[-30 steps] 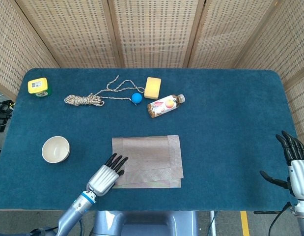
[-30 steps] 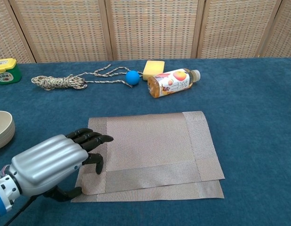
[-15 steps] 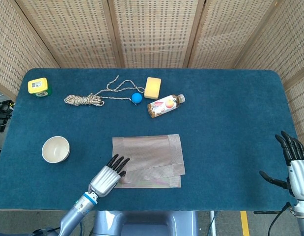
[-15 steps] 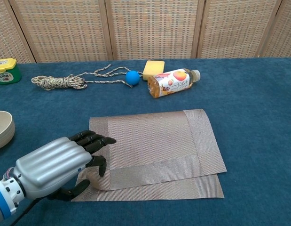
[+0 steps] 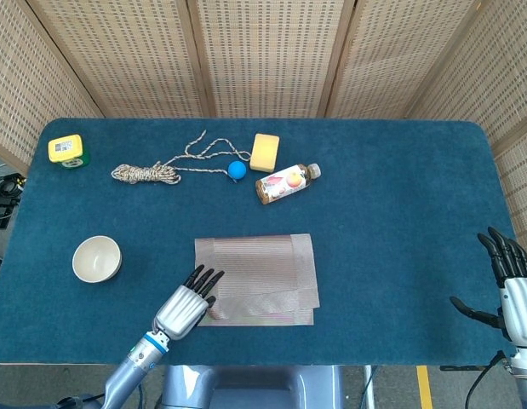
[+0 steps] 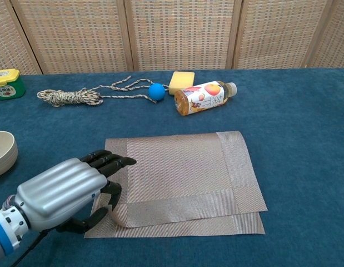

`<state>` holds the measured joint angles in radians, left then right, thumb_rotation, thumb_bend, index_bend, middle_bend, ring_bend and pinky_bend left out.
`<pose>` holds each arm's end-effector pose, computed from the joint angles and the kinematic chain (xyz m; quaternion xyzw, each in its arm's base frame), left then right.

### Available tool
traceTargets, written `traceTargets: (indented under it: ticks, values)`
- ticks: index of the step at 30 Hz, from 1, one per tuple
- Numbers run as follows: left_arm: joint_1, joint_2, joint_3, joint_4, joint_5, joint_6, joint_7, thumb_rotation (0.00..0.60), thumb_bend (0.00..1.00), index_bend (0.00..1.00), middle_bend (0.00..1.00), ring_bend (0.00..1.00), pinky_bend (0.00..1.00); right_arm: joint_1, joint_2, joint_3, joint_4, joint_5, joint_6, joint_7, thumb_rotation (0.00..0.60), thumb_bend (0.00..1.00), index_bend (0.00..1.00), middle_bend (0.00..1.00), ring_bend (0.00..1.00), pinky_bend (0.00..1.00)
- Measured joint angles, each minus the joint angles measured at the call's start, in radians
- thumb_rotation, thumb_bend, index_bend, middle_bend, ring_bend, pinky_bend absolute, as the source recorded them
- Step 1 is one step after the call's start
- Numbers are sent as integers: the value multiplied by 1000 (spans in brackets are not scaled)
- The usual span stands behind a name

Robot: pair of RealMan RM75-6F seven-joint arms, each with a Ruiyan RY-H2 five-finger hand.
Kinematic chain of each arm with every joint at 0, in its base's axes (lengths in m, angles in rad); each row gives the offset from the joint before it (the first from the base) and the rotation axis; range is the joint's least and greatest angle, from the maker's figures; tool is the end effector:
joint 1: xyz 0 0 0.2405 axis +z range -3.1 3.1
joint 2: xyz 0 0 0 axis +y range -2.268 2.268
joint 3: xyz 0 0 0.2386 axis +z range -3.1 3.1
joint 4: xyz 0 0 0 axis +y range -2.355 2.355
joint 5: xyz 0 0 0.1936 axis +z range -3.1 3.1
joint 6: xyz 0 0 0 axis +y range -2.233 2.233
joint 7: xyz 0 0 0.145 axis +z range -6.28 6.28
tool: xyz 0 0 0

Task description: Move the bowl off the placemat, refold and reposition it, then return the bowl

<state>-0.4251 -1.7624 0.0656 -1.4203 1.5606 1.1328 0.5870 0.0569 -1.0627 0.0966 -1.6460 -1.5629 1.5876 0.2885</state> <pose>-0.1564 0.1965 -0.0678 -0.8244 -0.2474 -0.3428 0.3764 -0.2727 -0.1785 0.1965 0.5290 -0.4108 0.5138 0.5361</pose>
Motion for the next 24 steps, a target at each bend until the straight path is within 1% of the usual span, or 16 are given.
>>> traceTargets:
  ticks: [10,14,18,24]
  values:
    - [0,8,-11,-4,-5,9,-4,600,549,604,0,0,0,0,1,0,0,1,-1,0,600,129,0,0,0,0]
    - [-3,39,-46,-46,-19,24,-16,600,548,603,0,0,0,0,2,-1,0,1,-2,1,600,129,0,0,0,0]
    - [-14,92,-88,-112,-31,39,-18,600,547,604,0,0,0,1,2,-1,0,2,-4,-1,600,129,0,0,0,0]
    - [-51,173,-168,-176,-74,30,-9,600,546,604,0,0,0,6,0,3,5,20,-20,-1,600,130,0,0,0,0]
